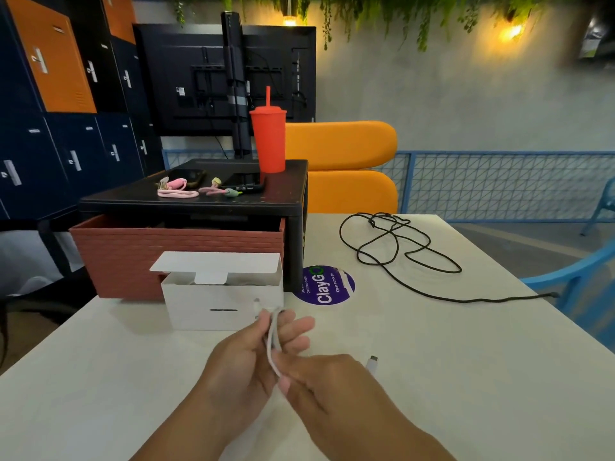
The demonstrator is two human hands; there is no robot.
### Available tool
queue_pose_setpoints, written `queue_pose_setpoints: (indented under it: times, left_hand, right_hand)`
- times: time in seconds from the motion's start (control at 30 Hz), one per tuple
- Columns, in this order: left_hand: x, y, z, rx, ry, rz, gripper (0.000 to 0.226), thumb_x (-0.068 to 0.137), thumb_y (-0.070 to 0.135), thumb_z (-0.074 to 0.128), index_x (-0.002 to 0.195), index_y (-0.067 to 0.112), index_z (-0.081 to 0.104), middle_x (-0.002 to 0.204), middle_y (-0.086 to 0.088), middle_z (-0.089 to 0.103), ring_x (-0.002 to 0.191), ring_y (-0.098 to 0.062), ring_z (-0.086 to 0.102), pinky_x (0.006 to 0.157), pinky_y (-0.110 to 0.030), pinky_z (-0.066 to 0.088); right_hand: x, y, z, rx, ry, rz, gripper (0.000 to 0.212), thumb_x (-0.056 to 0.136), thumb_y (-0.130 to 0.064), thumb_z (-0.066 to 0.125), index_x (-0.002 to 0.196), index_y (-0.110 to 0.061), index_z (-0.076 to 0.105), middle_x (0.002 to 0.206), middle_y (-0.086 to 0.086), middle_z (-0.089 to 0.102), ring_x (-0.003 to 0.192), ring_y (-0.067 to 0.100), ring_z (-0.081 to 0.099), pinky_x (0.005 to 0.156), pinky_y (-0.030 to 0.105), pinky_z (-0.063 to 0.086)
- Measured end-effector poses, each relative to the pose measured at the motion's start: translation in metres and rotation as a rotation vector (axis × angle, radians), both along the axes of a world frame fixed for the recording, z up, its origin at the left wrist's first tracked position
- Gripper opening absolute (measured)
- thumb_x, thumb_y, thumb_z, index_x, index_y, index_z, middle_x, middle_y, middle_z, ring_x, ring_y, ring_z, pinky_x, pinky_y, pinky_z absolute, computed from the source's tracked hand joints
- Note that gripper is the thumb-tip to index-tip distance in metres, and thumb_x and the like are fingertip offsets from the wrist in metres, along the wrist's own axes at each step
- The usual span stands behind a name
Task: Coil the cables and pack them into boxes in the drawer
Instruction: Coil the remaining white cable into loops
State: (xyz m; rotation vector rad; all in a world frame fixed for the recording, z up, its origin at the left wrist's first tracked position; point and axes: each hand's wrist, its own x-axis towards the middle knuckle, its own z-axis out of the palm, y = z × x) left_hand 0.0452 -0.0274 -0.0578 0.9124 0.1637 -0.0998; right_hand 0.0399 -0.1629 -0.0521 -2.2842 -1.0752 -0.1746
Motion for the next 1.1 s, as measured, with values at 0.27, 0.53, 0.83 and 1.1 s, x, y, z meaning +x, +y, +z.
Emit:
queue_pose_setpoints:
  times: [0.27, 0.53, 0.83, 1.1]
  left_hand:
    - [0.003, 0.008, -0.001, -0.223, 0.015, 0.023, 0.042, 0.097, 0.025, 0.034, 0.107, -0.006, 0.06, 0.043, 0.003, 0.031, 0.036, -0.01, 0.035, 0.067, -0.028, 0.055]
    - [-0.001, 0.014, 0.002, -0.267, -0.113, 0.015, 0.04, 0.041, 0.018, 0.091, 0.055, 0.009, 0.055, 0.04, 0.003, 0.025, 0.033, -0.011, 0.029, 0.062, -0.03, 0.056]
    - [-0.005, 0.006, 0.001, -0.199, 0.019, -0.086, 0.043, 0.058, 0.016, 0.079, 0.052, 0.011, 0.037, 0.037, 0.0, 0.021, 0.029, -0.013, 0.025, 0.059, -0.035, 0.057]
    - [-0.008, 0.0, -0.003, -0.055, -0.028, -0.224, 0.028, 0.051, 0.006, 0.072, 0.049, 0.011, 0.044, 0.038, 0.002, 0.023, 0.032, -0.012, 0.027, 0.066, -0.032, 0.057]
  right_hand:
    - [0.006, -0.009, 0.001, -0.115, -0.029, 0.054, 0.022, 0.094, -0.034, 0.039, 0.107, -0.031, 0.057, 0.073, -0.006, 0.047, 0.069, 0.015, 0.043, 0.071, 0.033, 0.042]
    - [0.025, -0.023, -0.007, -0.092, -0.031, -0.08, 0.049, 0.086, -0.064, 0.023, 0.058, -0.024, 0.033, 0.056, -0.006, 0.037, 0.057, 0.011, 0.037, 0.057, 0.016, 0.026]
    - [0.027, -0.02, -0.012, 0.128, 0.127, -0.09, 0.049, 0.087, -0.052, 0.025, 0.127, -0.037, 0.048, 0.086, -0.005, 0.067, 0.076, 0.011, 0.057, 0.073, 0.03, 0.047]
    - [0.02, -0.016, -0.004, 0.306, 0.191, -0.034, 0.04, 0.095, -0.021, 0.042, 0.108, -0.058, 0.039, 0.087, -0.034, 0.059, 0.092, -0.007, 0.053, 0.077, 0.004, 0.038]
